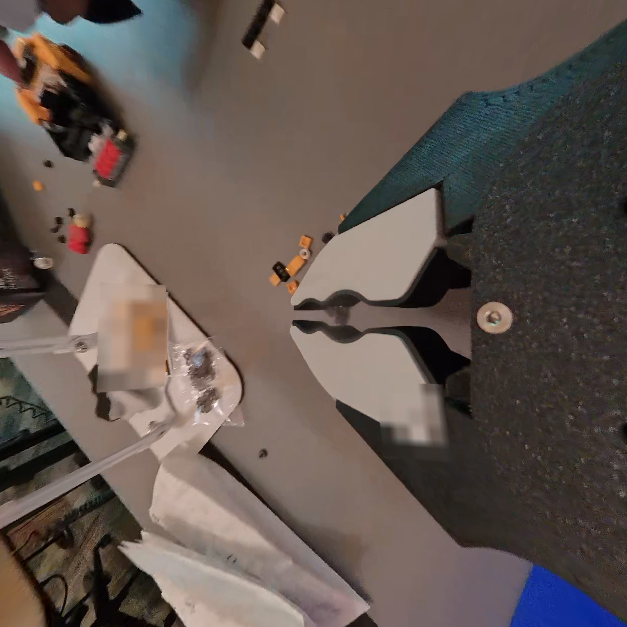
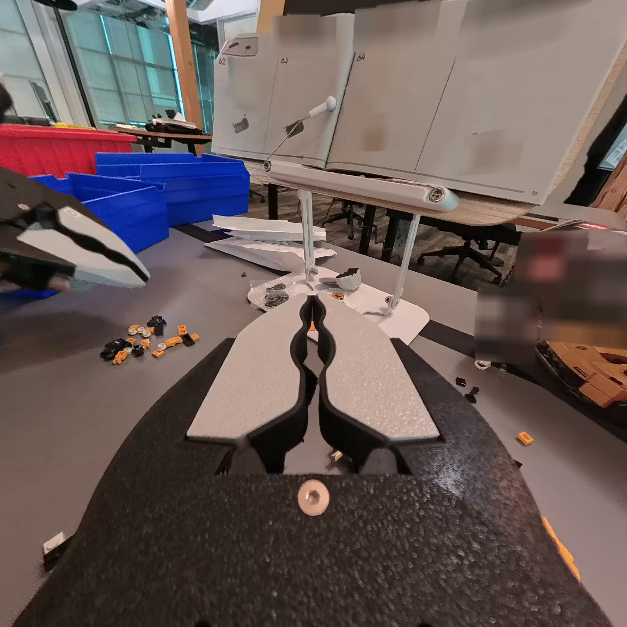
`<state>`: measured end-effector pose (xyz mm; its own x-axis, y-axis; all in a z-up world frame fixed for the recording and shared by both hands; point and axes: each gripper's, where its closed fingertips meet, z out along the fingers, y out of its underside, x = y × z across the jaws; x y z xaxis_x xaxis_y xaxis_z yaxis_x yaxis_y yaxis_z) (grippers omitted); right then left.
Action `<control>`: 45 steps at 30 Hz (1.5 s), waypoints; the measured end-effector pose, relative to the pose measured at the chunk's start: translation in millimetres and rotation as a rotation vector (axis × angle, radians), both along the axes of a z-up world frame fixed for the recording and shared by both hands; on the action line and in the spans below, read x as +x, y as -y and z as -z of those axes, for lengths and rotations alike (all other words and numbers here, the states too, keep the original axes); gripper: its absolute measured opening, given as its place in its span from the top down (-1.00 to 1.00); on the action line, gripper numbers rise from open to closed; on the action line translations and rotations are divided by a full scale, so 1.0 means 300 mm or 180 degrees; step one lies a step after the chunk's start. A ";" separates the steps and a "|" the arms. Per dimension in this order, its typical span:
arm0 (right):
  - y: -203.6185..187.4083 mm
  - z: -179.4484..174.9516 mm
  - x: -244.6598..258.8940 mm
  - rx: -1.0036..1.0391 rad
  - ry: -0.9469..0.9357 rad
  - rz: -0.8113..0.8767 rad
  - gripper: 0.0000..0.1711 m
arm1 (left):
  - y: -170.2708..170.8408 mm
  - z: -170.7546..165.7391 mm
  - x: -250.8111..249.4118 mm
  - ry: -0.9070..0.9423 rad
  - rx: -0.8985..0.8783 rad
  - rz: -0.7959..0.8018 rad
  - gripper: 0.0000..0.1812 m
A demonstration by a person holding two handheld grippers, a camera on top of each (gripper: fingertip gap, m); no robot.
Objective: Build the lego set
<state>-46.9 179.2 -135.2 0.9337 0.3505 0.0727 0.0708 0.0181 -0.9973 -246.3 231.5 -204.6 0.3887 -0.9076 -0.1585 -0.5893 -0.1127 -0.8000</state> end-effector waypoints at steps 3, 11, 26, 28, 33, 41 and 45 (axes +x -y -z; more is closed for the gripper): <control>0.002 -0.002 -0.005 0.0001 0.0025 -0.0027 1.00 | -0.013 0.071 -0.014 -0.0269 -0.0016 -0.0035 0.91; 0.002 0.009 -0.012 -0.0064 0.0001 -0.0096 1.00 | -0.008 0.153 -0.052 -0.0600 -0.0345 -0.0151 0.85; 0.001 0.028 -0.026 -0.0143 0.0006 -0.0166 1.00 | -0.015 0.193 -0.038 -0.0543 -0.0769 -0.0113 0.77; 0.001 0.030 -0.028 -0.0152 0.0009 -0.0179 1.00 | -0.012 0.194 -0.035 -0.0536 -0.0792 -0.0092 0.80; 0.001 0.034 -0.032 -0.0168 0.0016 -0.0197 1.00 | -0.010 0.193 -0.037 -0.0551 -0.0777 -0.0085 0.82; -0.001 0.050 -0.038 -0.0213 0.0030 -0.0219 1.00 | -0.001 0.185 -0.038 -0.0549 -0.0709 -0.0051 0.82; -0.002 0.055 -0.039 -0.0229 0.0037 -0.0226 1.00 | 0.000 0.152 -0.036 -0.0456 -0.0630 -0.0039 0.82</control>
